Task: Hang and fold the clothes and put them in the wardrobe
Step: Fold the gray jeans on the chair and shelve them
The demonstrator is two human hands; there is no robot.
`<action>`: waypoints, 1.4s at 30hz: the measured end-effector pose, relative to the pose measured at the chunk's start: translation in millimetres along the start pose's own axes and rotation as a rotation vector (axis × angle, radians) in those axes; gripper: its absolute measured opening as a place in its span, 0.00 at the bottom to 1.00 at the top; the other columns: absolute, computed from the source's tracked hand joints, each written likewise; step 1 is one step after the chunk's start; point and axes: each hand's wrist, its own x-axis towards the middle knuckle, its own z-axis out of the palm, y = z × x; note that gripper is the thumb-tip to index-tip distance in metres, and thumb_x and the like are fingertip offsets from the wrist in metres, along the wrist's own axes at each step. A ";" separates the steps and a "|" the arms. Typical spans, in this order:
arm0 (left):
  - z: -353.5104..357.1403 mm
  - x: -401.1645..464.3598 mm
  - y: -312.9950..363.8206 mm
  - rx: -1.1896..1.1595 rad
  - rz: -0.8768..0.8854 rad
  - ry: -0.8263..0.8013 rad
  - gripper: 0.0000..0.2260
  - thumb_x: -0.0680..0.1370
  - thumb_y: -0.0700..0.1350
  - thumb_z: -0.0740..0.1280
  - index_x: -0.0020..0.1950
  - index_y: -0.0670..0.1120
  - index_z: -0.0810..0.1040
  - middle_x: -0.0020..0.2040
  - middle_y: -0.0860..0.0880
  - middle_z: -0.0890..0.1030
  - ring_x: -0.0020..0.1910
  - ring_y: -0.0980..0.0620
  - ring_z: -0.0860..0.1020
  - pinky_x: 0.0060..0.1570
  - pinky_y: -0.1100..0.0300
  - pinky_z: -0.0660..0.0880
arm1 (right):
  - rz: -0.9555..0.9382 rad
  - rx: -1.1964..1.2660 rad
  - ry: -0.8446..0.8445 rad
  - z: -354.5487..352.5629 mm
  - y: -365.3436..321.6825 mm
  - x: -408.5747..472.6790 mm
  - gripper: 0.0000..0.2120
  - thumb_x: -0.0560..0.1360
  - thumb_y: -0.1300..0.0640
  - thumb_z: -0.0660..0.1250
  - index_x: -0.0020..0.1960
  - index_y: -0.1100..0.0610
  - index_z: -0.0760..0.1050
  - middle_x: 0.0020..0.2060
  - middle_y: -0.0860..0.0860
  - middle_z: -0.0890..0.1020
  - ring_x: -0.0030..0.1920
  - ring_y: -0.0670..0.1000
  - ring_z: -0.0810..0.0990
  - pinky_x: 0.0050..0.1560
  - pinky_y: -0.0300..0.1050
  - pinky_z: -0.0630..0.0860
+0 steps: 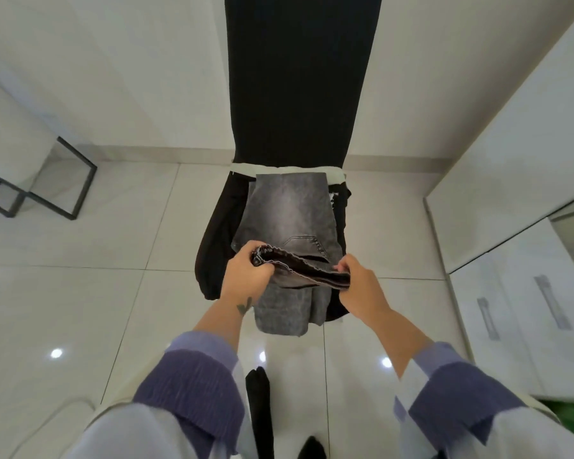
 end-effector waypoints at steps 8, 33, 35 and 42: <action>48.3 47.0 -35.9 0.257 -0.160 -0.218 0.17 0.80 0.49 0.54 0.69 0.54 0.70 0.57 0.48 0.79 0.51 0.50 0.78 0.55 0.54 0.74 | -0.035 -0.084 -0.296 40.4 28.8 -3.2 0.16 0.70 0.70 0.60 0.51 0.53 0.72 0.45 0.50 0.78 0.44 0.53 0.78 0.44 0.49 0.77; 28.0 260.3 -103.1 0.364 -0.263 0.032 0.38 0.66 0.65 0.72 0.68 0.44 0.70 0.63 0.47 0.77 0.60 0.46 0.76 0.55 0.54 0.72 | 0.456 0.147 0.085 83.2 32.8 237.7 0.31 0.71 0.38 0.66 0.66 0.57 0.69 0.61 0.55 0.74 0.58 0.58 0.76 0.60 0.55 0.73; 23.8 263.3 -101.2 0.220 -0.320 -0.038 0.38 0.65 0.63 0.74 0.68 0.43 0.71 0.62 0.48 0.77 0.60 0.45 0.76 0.58 0.55 0.73 | 0.489 0.234 0.049 83.3 29.2 238.7 0.29 0.71 0.39 0.67 0.64 0.57 0.72 0.59 0.54 0.78 0.58 0.58 0.77 0.60 0.54 0.74; 29.3 236.7 -93.8 0.185 -0.286 -0.064 0.32 0.69 0.58 0.73 0.69 0.49 0.70 0.63 0.49 0.77 0.61 0.46 0.75 0.63 0.48 0.72 | 0.581 0.691 -0.035 64.6 27.0 214.8 0.21 0.75 0.50 0.68 0.65 0.57 0.71 0.52 0.50 0.80 0.44 0.47 0.77 0.37 0.41 0.71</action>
